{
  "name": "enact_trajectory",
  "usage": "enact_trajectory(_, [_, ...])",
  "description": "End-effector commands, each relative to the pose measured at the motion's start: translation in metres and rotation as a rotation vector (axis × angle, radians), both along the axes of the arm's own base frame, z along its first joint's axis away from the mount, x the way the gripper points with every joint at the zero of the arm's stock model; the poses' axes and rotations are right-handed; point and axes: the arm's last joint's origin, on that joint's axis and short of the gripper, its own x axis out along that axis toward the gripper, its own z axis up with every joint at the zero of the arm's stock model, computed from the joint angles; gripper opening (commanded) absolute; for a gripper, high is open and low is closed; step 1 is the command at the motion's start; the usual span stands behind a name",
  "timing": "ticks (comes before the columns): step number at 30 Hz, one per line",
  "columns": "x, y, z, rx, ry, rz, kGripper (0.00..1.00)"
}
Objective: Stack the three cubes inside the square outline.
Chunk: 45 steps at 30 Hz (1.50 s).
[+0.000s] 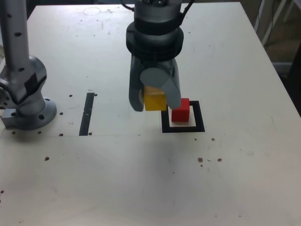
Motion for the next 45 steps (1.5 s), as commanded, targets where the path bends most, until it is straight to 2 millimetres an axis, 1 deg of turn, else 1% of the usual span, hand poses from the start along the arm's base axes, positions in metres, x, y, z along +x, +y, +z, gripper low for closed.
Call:
enact_trajectory(1, [0.001, 0.009, 0.001, 0.001, 0.007, -0.016, 0.15])
enact_trajectory(4, [0.007, 0.019, -0.001, 0.001, 0.015, -0.038, 0.15])
enact_trajectory(10, [0.027, 0.032, -0.005, -0.005, 0.010, -0.068, 0.15])
enact_trajectory(16, [0.041, 0.041, -0.013, -0.011, 0.019, -0.076, 0.15])
enact_trajectory(22, [0.054, 0.048, -0.025, -0.026, 0.037, -0.072, 0.15])
enact_trajectory(33, [0.067, 0.062, -0.043, -0.022, 0.062, -0.062, 0.15])
enact_trajectory(40, [0.069, 0.073, -0.047, -0.046, 0.073, -0.046, 0.17])
enact_trajectory(45, [0.073, 0.075, -0.053, -0.061, 0.069, -0.048, 0.17])
